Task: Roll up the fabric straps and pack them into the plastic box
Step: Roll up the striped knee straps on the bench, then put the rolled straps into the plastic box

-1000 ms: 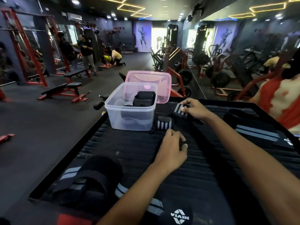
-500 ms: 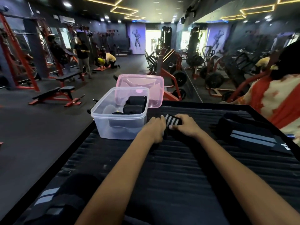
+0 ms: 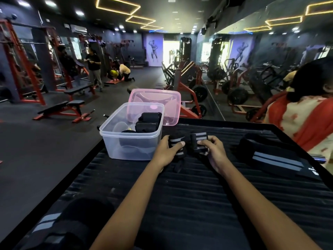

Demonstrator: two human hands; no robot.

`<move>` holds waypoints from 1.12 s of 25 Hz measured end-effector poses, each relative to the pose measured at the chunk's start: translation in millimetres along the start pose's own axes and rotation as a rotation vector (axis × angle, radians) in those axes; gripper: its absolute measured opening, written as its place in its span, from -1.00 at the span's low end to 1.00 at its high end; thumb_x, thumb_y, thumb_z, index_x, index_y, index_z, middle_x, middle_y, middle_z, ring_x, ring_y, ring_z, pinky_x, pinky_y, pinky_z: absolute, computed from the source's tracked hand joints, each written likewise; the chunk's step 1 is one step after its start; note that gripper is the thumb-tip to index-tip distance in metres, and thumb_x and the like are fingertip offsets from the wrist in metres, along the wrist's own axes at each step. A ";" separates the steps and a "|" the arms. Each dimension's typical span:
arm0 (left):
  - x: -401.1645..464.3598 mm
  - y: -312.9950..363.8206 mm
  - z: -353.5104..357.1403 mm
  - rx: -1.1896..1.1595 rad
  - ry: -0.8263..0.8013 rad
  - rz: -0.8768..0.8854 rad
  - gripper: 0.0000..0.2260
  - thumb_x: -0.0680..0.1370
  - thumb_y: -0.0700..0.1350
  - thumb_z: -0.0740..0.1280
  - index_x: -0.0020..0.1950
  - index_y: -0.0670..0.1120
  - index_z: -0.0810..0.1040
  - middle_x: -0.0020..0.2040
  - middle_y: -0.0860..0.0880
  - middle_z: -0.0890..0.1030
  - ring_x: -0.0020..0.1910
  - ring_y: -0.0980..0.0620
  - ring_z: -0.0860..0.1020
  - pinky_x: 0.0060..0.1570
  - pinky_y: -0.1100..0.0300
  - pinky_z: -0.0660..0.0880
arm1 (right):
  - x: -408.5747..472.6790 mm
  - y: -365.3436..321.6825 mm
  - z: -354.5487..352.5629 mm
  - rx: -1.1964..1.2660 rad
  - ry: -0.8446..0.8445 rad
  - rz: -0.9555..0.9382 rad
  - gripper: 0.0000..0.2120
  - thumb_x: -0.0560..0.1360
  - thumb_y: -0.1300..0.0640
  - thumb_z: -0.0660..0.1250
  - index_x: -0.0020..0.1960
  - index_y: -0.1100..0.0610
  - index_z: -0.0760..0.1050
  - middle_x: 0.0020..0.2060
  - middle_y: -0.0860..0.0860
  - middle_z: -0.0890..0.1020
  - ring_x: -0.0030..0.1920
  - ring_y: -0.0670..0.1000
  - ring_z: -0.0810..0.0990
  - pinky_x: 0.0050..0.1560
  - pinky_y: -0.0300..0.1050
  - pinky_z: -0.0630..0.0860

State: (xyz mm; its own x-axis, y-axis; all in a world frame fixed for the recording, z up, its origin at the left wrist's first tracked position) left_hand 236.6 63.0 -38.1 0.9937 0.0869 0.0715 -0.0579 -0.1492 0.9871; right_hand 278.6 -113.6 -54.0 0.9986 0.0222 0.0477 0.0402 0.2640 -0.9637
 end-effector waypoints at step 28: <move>82.8 92.9 -237.9 0.471 0.322 0.119 -0.69 0.33 -0.12 0.56 -0.09 -0.12 0.47 -0.05 -0.11 0.60 -0.04 -0.09 0.59 -0.04 0.12 0.54 | 84.4 -83.7 238.2 -0.834 -0.180 -0.375 -0.67 0.34 0.18 0.49 0.05 0.11 0.47 -0.04 0.10 0.65 0.02 0.13 0.61 0.11 0.06 0.56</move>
State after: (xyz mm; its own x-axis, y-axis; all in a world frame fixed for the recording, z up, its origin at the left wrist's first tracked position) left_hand 290.5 290.6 93.7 0.8991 0.3269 0.2912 -0.0454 -0.5918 0.8048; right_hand 351.4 95.8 93.3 0.8980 0.2430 0.3667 0.4399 -0.4924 -0.7510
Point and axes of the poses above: each hand's wrist, its own x-axis towards the middle knuckle, its own z-axis out of the palm, y = z × x, the point moved 9 cm from there along x, towards the middle knuckle
